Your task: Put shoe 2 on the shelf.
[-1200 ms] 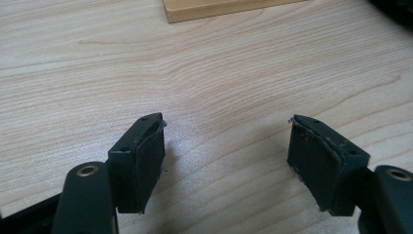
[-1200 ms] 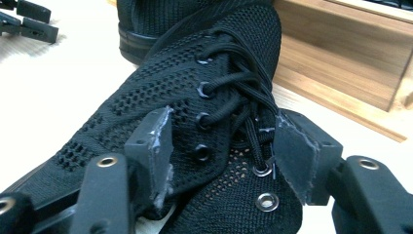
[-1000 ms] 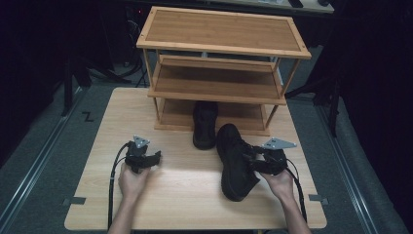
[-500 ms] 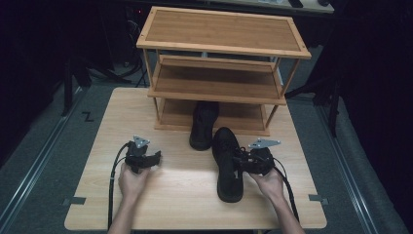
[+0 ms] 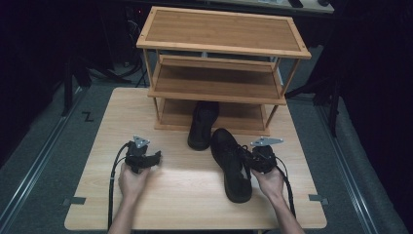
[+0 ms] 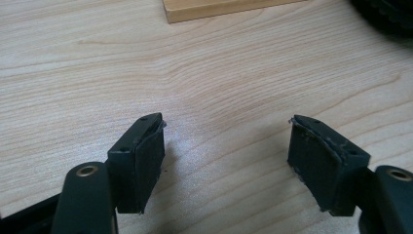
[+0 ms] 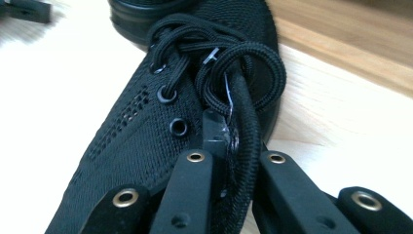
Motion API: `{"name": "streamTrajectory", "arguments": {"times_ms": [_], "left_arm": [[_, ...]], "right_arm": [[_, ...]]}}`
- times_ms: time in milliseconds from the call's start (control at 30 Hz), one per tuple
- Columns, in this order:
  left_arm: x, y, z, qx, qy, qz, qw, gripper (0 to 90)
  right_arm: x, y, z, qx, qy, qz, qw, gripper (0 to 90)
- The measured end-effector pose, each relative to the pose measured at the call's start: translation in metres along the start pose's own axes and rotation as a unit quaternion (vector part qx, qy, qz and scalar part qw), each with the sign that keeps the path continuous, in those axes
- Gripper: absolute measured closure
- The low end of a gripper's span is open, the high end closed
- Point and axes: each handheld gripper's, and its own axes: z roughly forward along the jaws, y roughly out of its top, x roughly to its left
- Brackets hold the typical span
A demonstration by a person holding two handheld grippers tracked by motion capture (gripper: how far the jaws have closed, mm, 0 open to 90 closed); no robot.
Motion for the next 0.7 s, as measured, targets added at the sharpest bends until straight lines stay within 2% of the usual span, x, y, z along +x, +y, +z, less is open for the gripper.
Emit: {"name": "streamTrajectory", "arguments": {"times_ms": [233,500,700], "left_arm": [[0.0,0.0,0.0,0.0,0.0,0.0,1.0,29.8],[0.0,0.0,0.0,0.0,0.0,0.0,1.0,29.8],[0.0,0.0,0.0,0.0,0.0,0.0,1.0,29.7]], "right_arm": [[-0.005,0.001,-0.003,-0.004,-0.001,0.006,1.0,87.9],[-0.017,0.001,-0.013,-0.025,0.005,0.023,0.9994,87.9],[-0.023,0.002,-0.017,-0.034,-0.007,0.029,0.999,87.8]]}}
